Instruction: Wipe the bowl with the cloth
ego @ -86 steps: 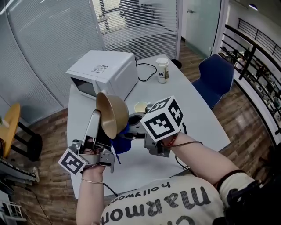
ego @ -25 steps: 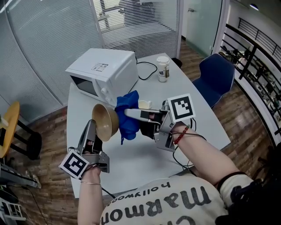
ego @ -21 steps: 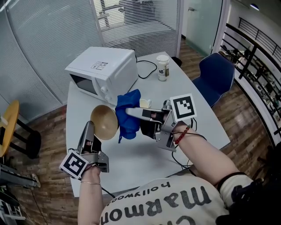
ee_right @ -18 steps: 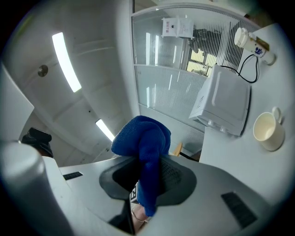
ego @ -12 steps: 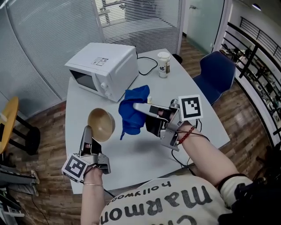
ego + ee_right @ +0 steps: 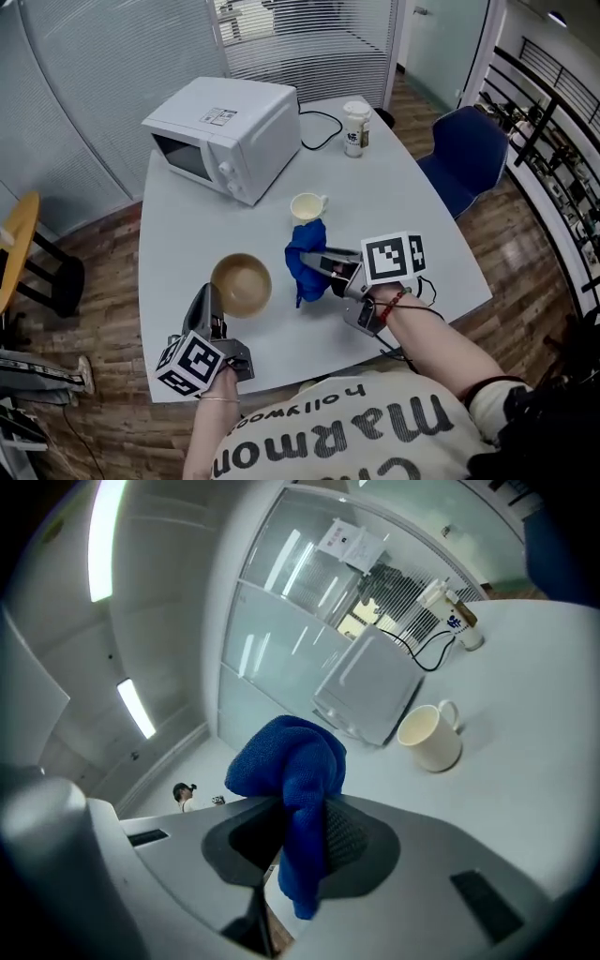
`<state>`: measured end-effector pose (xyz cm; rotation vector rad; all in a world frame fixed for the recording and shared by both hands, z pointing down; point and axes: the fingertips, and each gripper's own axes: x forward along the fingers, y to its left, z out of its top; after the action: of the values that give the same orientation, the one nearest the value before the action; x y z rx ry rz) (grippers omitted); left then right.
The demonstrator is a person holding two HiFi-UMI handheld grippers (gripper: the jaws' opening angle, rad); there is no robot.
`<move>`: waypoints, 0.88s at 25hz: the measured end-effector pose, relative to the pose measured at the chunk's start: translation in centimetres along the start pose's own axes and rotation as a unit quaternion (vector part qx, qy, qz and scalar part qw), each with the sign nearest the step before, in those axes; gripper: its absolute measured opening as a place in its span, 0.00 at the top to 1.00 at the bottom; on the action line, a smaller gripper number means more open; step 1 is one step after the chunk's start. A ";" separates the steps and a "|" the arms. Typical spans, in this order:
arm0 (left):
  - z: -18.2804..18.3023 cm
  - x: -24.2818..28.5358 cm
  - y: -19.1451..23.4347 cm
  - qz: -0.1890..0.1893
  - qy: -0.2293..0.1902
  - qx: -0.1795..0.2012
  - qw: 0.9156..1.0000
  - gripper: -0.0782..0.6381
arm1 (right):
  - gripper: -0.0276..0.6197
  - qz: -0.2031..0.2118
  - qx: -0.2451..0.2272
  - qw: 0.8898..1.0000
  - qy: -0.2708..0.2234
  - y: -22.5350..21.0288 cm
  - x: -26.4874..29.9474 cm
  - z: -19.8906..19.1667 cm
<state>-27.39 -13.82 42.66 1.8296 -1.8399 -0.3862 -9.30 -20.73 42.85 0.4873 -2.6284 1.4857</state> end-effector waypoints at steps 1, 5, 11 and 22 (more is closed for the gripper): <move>-0.3 -0.1 0.4 0.005 0.002 -0.005 1.000 0.88 | 0.82 -0.007 0.006 1.000 0.001 -0.6 -0.1 -0.2; -1.0 -0.8 1.6 0.016 0.011 -0.008 1.000 0.88 | 0.82 -0.032 0.022 0.999 0.001 -2.7 -0.2 -0.9; -1.0 -1.5 2.4 0.023 0.014 -0.006 1.000 0.88 | 0.82 -0.046 0.029 0.998 -0.004 -3.8 -0.3 -1.1; -0.7 -1.6 2.9 0.025 0.008 -0.012 1.000 0.88 | 0.82 -0.059 0.013 0.998 0.001 -4.0 0.0 -1.3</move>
<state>-29.49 -11.99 44.52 1.7628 -1.8586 -0.3735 -8.14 -21.53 46.77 0.6316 -2.5323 1.4859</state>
